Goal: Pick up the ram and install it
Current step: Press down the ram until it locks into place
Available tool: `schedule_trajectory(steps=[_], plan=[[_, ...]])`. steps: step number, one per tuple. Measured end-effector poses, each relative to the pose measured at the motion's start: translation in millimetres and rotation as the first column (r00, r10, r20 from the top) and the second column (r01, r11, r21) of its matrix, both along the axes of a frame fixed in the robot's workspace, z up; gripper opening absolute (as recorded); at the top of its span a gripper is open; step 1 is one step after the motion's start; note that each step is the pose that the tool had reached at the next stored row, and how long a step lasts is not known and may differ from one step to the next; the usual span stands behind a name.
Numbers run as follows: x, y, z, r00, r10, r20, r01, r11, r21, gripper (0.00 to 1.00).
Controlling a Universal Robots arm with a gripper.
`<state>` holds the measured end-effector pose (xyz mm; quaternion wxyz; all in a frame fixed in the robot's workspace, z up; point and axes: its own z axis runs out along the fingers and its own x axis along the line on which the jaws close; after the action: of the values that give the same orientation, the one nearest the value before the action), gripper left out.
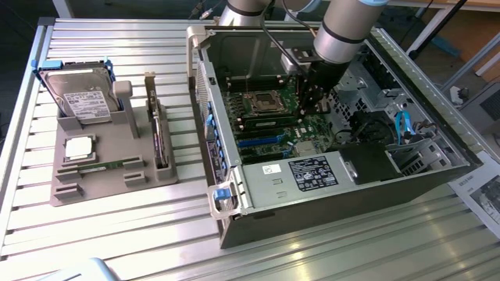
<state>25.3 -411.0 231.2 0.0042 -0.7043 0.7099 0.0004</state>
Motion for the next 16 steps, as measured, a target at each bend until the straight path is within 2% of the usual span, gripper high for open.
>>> schedule_trajectory(steps=[8, 16], plan=[[0.0, 0.1, 0.7, 1.0000, 0.000, 0.0002, 0.000, 1.0000, 0.0009, 0.10], [0.0, 0.0, 11.1, 1.0000, 0.000, 0.0000, 0.000, 1.0000, 0.0001, 0.10]])
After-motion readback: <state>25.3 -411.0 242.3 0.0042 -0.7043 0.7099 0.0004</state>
